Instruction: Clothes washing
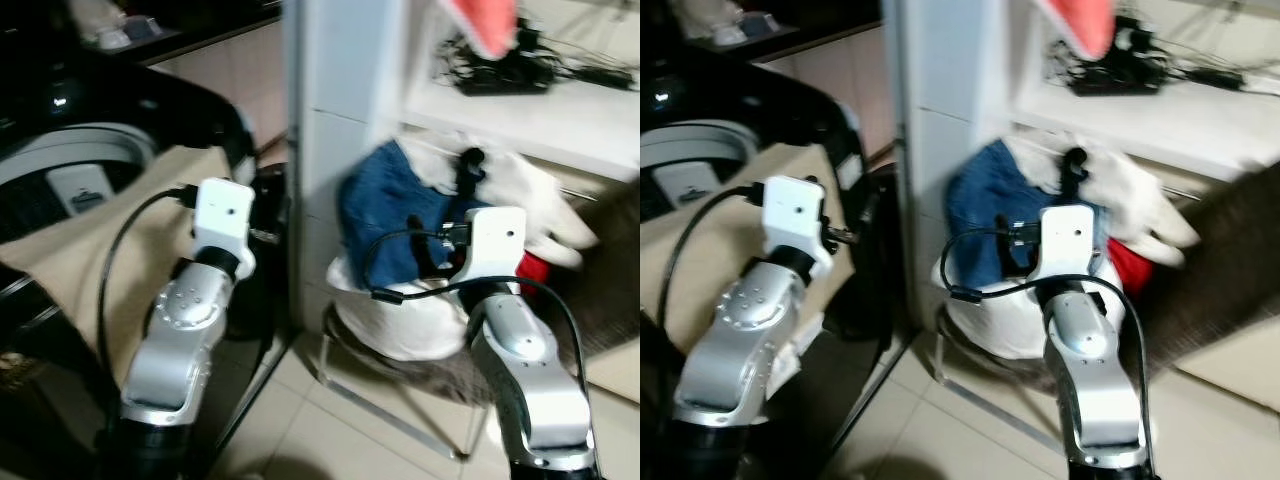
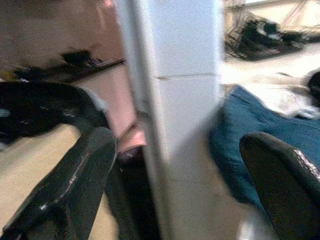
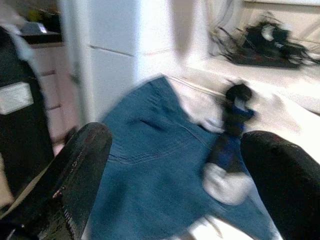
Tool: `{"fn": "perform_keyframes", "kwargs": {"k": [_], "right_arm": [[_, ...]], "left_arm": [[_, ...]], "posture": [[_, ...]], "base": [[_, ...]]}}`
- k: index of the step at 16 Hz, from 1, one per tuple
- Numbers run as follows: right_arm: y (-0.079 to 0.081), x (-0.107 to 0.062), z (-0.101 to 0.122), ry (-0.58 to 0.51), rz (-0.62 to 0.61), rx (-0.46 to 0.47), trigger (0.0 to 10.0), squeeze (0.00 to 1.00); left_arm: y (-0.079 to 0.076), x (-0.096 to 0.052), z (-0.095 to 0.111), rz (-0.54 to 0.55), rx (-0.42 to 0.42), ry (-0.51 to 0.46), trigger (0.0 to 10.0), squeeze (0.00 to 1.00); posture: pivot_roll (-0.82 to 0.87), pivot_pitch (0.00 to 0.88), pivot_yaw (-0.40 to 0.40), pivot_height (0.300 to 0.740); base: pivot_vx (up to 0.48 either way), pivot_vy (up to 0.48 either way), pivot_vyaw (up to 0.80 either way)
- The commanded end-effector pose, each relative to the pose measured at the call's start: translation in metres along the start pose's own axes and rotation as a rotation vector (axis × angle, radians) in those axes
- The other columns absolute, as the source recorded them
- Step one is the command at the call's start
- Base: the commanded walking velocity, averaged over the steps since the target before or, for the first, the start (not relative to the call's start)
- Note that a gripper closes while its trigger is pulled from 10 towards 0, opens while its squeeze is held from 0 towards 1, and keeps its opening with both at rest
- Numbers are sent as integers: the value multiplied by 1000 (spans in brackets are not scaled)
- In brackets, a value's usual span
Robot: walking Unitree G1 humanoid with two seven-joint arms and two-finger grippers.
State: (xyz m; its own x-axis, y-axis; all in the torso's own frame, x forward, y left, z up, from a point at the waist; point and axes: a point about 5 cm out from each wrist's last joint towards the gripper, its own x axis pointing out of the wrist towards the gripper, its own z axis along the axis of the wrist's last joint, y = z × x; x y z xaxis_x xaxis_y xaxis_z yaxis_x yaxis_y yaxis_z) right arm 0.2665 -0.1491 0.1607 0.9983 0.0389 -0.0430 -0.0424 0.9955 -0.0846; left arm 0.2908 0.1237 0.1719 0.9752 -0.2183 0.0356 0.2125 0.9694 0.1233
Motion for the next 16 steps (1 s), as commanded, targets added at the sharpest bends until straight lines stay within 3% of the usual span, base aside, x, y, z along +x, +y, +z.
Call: {"fn": "perform_keyframes", "kwargs": {"k": [1, 5, 16], "right_arm": [[-3, 0, 1, 1, -10, 10, 10000, 0], [-3, 0, 2, -3, -2, 14, 10000, 0], [-4, 6, 9, -43, 26, -47, 10000, 0]], "left_arm": [[1, 0, 2, 9, 6, 5, 10000, 0], [3, -3, 3, 0, 20, -23, 10000, 0], [6, -4, 5, 10, 20, -42, 10000, 0]], "posture": [[-43, 0, 4, 740], [-41, 0, 0, 740], [-35, 0, -7, 740]], "base": [[0, 0, 0], [63, 0, 0], [392, 0, 0]]}}
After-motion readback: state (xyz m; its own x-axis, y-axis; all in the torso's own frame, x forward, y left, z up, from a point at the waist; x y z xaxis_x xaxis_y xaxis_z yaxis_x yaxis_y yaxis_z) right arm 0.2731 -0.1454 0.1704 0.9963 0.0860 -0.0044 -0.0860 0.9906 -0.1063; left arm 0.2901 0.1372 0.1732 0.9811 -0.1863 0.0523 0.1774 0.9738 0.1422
